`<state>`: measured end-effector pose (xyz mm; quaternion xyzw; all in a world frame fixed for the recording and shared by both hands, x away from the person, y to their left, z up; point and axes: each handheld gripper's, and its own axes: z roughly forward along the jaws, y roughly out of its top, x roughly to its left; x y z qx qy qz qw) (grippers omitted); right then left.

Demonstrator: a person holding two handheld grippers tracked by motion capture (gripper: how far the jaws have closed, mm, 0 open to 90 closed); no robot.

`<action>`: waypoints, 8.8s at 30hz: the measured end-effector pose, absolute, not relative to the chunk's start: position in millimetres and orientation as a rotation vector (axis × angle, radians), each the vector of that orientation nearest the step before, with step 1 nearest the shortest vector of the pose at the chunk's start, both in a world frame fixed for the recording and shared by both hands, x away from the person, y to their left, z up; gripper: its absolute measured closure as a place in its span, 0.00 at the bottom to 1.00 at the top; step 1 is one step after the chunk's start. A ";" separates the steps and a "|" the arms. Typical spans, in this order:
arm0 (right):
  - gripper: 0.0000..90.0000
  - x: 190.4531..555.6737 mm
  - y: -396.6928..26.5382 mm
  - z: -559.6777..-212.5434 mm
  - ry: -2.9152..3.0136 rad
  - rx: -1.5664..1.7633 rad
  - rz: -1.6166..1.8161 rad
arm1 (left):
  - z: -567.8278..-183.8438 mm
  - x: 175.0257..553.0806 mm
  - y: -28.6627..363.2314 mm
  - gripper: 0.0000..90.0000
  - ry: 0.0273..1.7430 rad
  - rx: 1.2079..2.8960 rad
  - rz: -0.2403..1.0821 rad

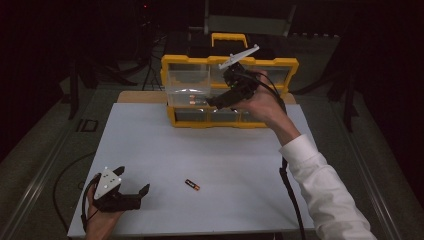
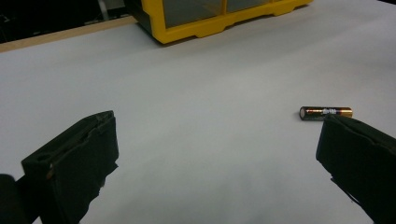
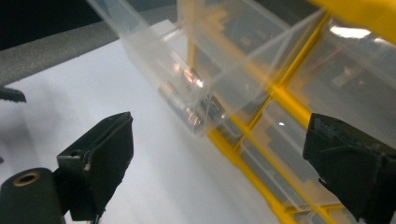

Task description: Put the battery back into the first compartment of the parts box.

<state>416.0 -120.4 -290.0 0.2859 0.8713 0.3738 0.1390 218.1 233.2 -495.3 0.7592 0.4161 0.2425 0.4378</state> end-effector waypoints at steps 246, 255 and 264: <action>0.10 349.1 -236.2 -410.7 2.299 0.976 1.332 | -497.6 220.9 228.5 0.00 1.027 1.896 0.622; 0.10 284.3 -271.5 -467.6 2.151 0.923 1.397 | -494.8 225.0 229.8 0.00 1.026 1.841 0.625; 0.10 251.3 -296.6 -508.1 2.026 0.946 1.531 | -493.3 227.0 232.2 0.00 1.024 1.795 0.640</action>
